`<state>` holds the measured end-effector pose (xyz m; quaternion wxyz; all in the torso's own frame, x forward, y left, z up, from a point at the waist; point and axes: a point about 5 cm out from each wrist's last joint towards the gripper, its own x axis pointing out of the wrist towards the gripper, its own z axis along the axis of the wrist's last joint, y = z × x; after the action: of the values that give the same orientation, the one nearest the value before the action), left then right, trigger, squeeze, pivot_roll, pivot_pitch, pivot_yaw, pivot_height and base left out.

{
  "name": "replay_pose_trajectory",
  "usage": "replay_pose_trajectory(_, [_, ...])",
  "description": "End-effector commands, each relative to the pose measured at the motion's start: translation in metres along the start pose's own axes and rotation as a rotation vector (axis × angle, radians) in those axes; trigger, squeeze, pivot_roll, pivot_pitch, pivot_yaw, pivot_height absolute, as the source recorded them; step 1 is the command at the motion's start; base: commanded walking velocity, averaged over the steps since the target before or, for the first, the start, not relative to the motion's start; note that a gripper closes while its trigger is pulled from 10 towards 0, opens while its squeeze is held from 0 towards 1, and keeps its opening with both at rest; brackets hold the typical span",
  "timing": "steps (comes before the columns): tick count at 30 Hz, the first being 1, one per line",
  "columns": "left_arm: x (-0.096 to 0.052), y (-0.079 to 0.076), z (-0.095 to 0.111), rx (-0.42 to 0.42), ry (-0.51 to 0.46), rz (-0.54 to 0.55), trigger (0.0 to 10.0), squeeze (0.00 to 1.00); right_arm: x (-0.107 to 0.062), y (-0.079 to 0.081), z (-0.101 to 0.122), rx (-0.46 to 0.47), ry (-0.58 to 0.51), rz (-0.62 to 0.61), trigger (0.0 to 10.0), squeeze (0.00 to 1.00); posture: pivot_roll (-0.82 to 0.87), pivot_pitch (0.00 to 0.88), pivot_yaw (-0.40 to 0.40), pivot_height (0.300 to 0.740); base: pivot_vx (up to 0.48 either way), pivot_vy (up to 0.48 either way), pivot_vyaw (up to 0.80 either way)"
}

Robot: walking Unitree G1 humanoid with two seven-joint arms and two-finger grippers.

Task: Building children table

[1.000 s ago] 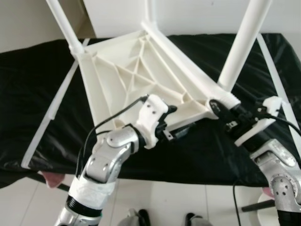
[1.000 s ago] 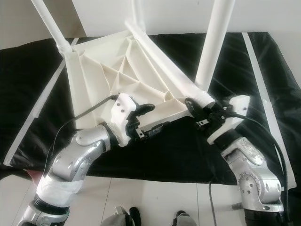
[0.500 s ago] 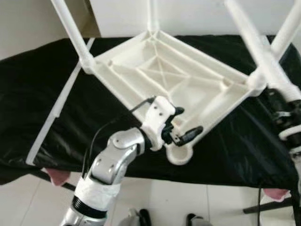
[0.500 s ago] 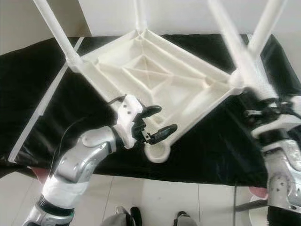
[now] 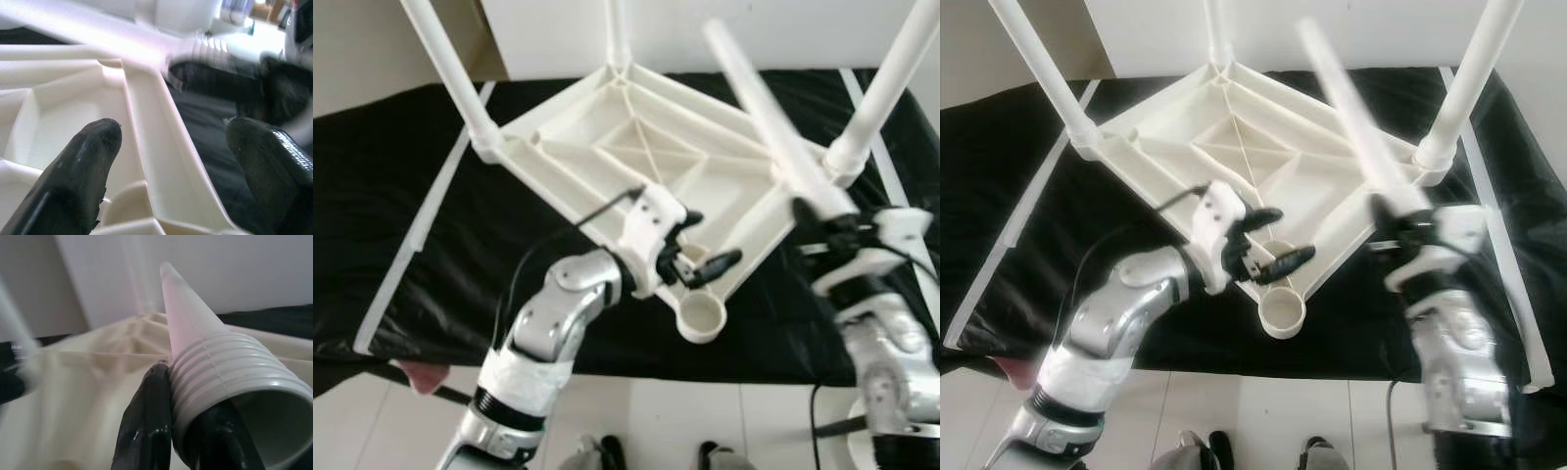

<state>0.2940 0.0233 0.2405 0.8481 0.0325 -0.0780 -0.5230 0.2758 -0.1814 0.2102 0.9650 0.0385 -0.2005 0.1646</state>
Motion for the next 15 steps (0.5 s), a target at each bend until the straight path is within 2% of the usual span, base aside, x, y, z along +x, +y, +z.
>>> replay_pose_trajectory(1, [-0.001, 0.009, 0.0, -0.056, -0.007, 0.042, 10.0, 1.0, 0.001, 0.012, 0.005, -0.026, -0.043, 0.033, 10.0, 0.0, -0.14, 0.188, 0.097, 0.74, 0.0, 0.0, 0.0])
replay_pose_trajectory(3, [-0.001, 0.009, 0.0, -0.056, -0.007, 0.042, 10.0, 1.0, 0.001, 0.012, 0.005, -0.026, -0.043, 0.033, 10.0, 0.0, -0.14, 0.188, 0.097, 0.74, 0.0, 0.0, 0.0])
replay_pose_trajectory(5, [-0.002, 0.023, 0.006, -0.107, -0.023, 0.076, 10.0, 1.0, 0.002, 0.023, 0.005, -0.043, -0.054, 0.064, 10.0, 0.0, -0.14, 0.187, 0.092, 0.74, 0.0, 0.0, 0.0])
replay_pose_trajectory(6, [-0.002, 0.023, 0.006, -0.107, -0.023, 0.076, 10.0, 1.0, 0.002, 0.023, 0.005, -0.043, -0.054, 0.064, 10.0, 0.0, -0.14, 0.187, 0.092, 0.74, 0.0, 0.0, 0.0])
replay_pose_trajectory(8, [-0.004, 0.039, 0.012, -0.137, -0.035, 0.118, 10.0, 1.0, 0.0, 0.031, 0.004, -0.067, -0.055, 0.096, 10.0, 0.0, -0.15, 0.188, 0.09, 0.74, 0.0, 0.0, 0.0])
replay_pose_trajectory(9, [-0.004, 0.039, 0.012, -0.137, -0.035, 0.118, 10.0, 1.0, 0.0, 0.031, 0.004, -0.067, -0.055, 0.096, 10.0, 0.0, -0.15, 0.188, 0.09, 0.74, 0.0, 0.0, 0.0])
replay_pose_trajectory(11, [-0.005, 0.05, 0.017, -0.193, -0.044, 0.148, 10.0, 1.0, -0.002, 0.034, 0.002, -0.092, -0.045, 0.117, 10.0, 0.0, -0.15, 0.186, 0.086, 0.74, 0.0, 0.0, 0.0])
replay_pose_trajectory(12, [-0.005, 0.053, 0.019, -0.223, -0.05, 0.157, 8.3, 0.89, -0.003, 0.035, 0.002, -0.099, -0.042, 0.118, 10.0, 0.0, -0.15, 0.19, 0.083, 0.74, 0.0, 0.0, 0.0])
replay_pose_trajectory(13, [-0.004, 0.055, 0.019, -0.265, -0.059, 0.16, 4.2, 0.09, -0.004, 0.036, 0.001, -0.1, -0.04, 0.12, 10.0, 0.0, -0.15, 0.188, 0.083, 0.74, 0.0, 0.0, 0.0])
replay_pose_trajectory(14, [-0.004, 0.055, 0.019, -0.265, -0.059, 0.16, 4.2, 0.09, -0.004, 0.036, 0.001, -0.1, -0.04, 0.12, 10.0, 0.0, -0.15, 0.188, 0.083, 0.74, 0.0, 0.0, 0.0])
replay_pose_trajectory(15, [-0.004, 0.057, 0.02, -0.31, -0.076, 0.167, 0.0, 0.0, -0.004, 0.037, 0.0, -0.101, -0.039, 0.122, 10.0, 0.0, -0.15, 0.186, 0.081, 0.74, 0.0, 0.0, 0.0])
